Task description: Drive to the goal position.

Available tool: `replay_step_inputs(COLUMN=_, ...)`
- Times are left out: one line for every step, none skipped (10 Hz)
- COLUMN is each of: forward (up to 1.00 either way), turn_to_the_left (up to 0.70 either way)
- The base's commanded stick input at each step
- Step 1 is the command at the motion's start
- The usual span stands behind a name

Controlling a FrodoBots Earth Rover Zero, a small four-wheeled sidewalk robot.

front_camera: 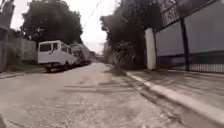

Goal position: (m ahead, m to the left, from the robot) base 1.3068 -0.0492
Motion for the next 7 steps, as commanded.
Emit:
replay_step_inputs(forward=1.00, turn_to_the_left=0.00)
replay_step_inputs(forward=1.00, turn_to_the_left=0.00)
replay_step_inputs(forward=1.00, turn_to_the_left=0.00)
replay_step_inputs(forward=1.00, turn_to_the_left=0.00)
replay_step_inputs(forward=1.00, turn_to_the_left=0.00)
replay_step_inputs(forward=1.00, turn_to_the_left=0.00)
replay_step_inputs(forward=1.00, turn_to_the_left=0.00)
